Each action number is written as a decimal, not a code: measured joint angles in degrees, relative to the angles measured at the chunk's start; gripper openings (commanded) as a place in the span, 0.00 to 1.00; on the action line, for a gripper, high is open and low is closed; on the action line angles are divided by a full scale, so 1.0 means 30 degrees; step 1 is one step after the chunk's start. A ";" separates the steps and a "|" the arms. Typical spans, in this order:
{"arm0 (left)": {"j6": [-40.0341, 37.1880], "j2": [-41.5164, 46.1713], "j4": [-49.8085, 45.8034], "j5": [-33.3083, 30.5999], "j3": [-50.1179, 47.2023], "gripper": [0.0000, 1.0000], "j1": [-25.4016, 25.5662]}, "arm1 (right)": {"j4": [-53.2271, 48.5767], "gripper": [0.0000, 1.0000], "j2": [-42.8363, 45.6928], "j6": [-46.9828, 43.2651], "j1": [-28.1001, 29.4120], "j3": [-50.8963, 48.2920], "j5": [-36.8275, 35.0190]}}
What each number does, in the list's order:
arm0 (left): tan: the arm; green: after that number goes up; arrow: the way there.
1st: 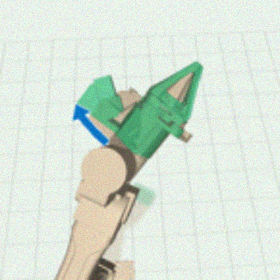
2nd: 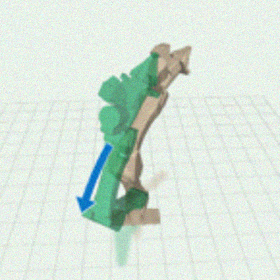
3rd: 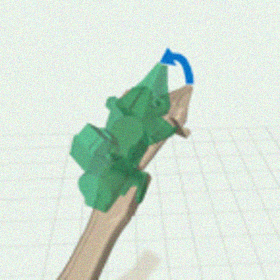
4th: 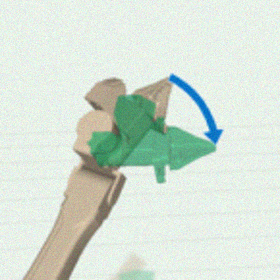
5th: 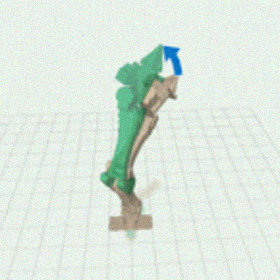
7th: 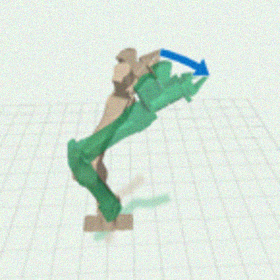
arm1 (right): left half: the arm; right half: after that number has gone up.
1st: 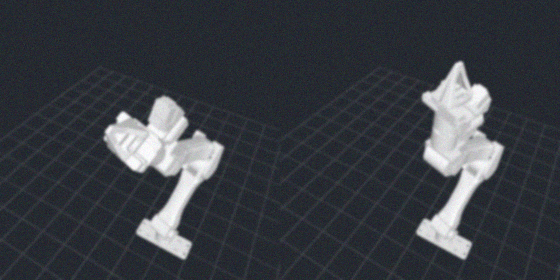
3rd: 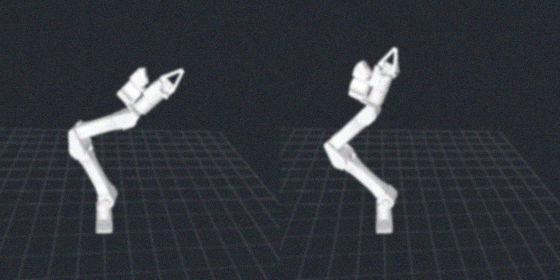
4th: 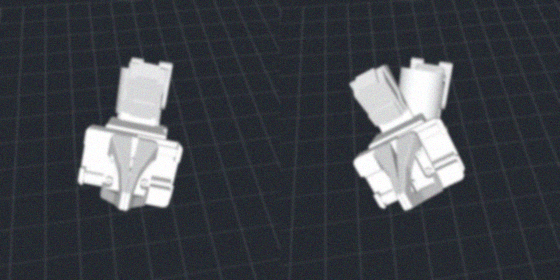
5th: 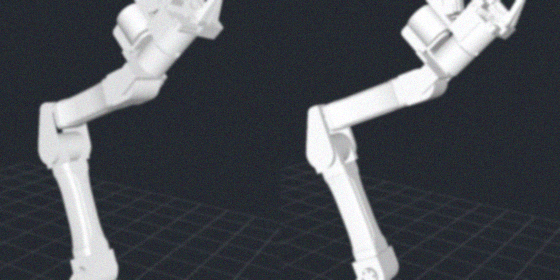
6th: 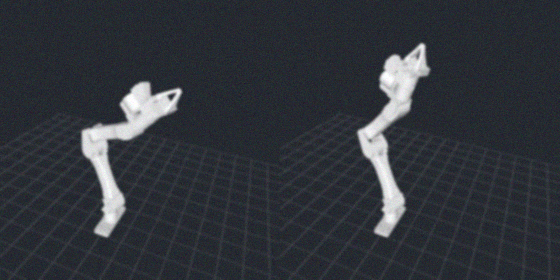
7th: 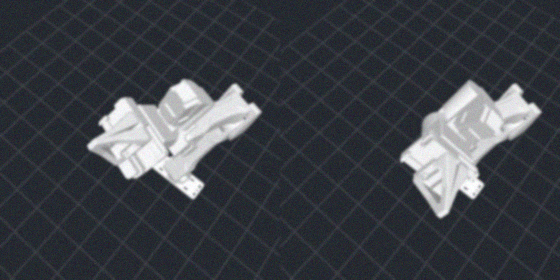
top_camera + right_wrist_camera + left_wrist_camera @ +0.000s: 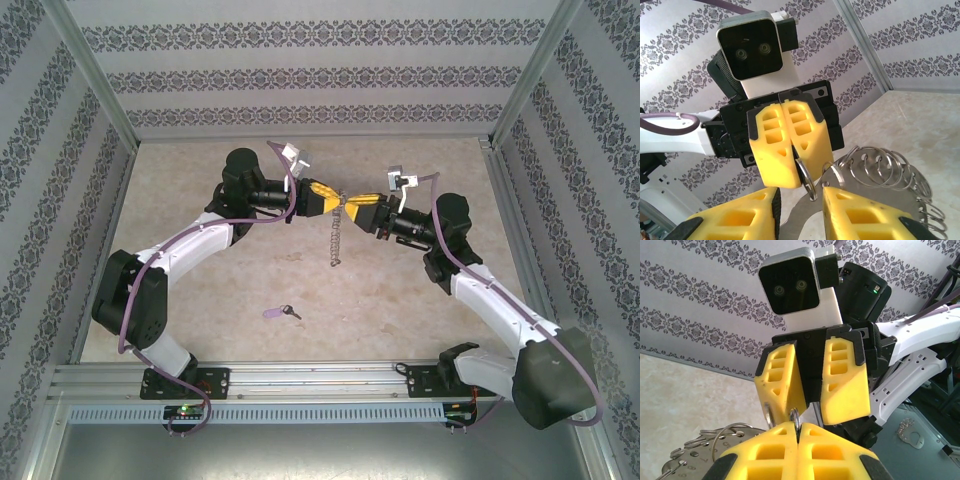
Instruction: Put the keys on the keyring
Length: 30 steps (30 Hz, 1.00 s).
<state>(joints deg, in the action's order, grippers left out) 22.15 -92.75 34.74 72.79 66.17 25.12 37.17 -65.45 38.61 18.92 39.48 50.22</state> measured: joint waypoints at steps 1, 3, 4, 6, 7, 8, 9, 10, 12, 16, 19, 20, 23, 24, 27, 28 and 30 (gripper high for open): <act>0.0051 -0.0007 0.0087 0.0044 0.0000 0.00 0.0000 | 0.0022 0.30 -0.0058 0.0000 0.0000 0.0029 0.0007; 0.0146 -0.0036 0.0168 0.0109 0.0000 0.00 0.0000 | 0.0168 0.30 -0.0197 0.0007 0.0000 0.0073 0.0007; 0.0168 -0.0058 0.0168 0.0117 0.0000 0.00 0.0000 | 0.0211 0.30 -0.0277 0.0007 0.0000 0.0102 0.0007; 0.0226 -0.0095 0.0168 0.0138 0.0000 0.00 0.0000 | 0.0270 0.30 -0.0430 0.0007 0.0000 0.0182 0.0007; 0.0240 -0.0109 0.0175 0.0175 0.0000 0.00 0.0000 | 0.0291 0.29 -0.0503 0.0007 0.0000 0.0262 0.0007; 0.0277 -0.0109 0.0175 0.0175 0.0000 0.00 0.0000 | 0.0291 0.29 -0.0568 0.0007 0.0036 0.0328 0.0000; 0.0284 -0.0117 0.0175 0.0175 0.0000 0.00 0.0000 | 0.0306 0.28 -0.0619 0.0007 0.0036 0.0386 0.0007; 0.0284 -0.0117 0.0182 0.0175 0.0000 0.00 0.0000 | 0.0342 0.27 -0.0648 0.0007 0.0036 0.0430 0.0015; 0.0291 -0.0138 0.0233 0.0182 0.0000 0.00 0.0000 | 0.0415 0.24 -0.0707 0.0015 0.0124 0.0546 0.0058; 0.0350 -0.0182 0.0284 0.0240 0.0000 0.00 0.0007 | 0.0554 0.18 -0.0918 0.0015 0.0160 0.0714 0.0138; 0.0372 -0.0182 0.0291 0.0240 0.0000 0.00 0.0000 | 0.0561 0.16 -0.1049 0.0007 0.0160 0.0714 0.0226; 0.0379 -0.0182 0.0291 0.0240 0.0000 0.00 0.0000 | 0.0561 0.16 -0.1093 0.0007 0.0160 0.0714 0.0284; 0.0452 -0.0219 0.0284 0.0219 0.0000 0.00 0.0000 | 0.0554 0.04 -0.1137 -0.0036 0.0160 0.0736 0.0481; 0.0510 -0.0226 0.0284 0.0189 0.0000 0.00 -0.0007 | 0.0554 0.00 -0.1137 -0.0095 0.0153 0.0758 0.0561; 0.0510 -0.0248 0.0204 0.0160 0.0036 0.00 -0.0036 | 0.0568 0.00 -0.1202 -0.0393 0.0153 0.0801 0.0597; 0.0503 -0.0248 0.0058 0.0153 0.0058 0.00 -0.0036 | 0.0568 0.00 -0.1239 -0.0452 0.0153 0.0801 0.0590; 0.0372 -0.0248 -0.0313 0.0007 0.0109 0.13 -0.0036 | 0.0561 0.00 -0.1304 -0.0576 0.0146 0.0801 0.0561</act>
<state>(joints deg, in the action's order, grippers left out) 23.27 -93.49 33.80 72.82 66.50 25.02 38.85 -69.36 36.88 19.35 41.89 51.90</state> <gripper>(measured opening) 0.050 0.057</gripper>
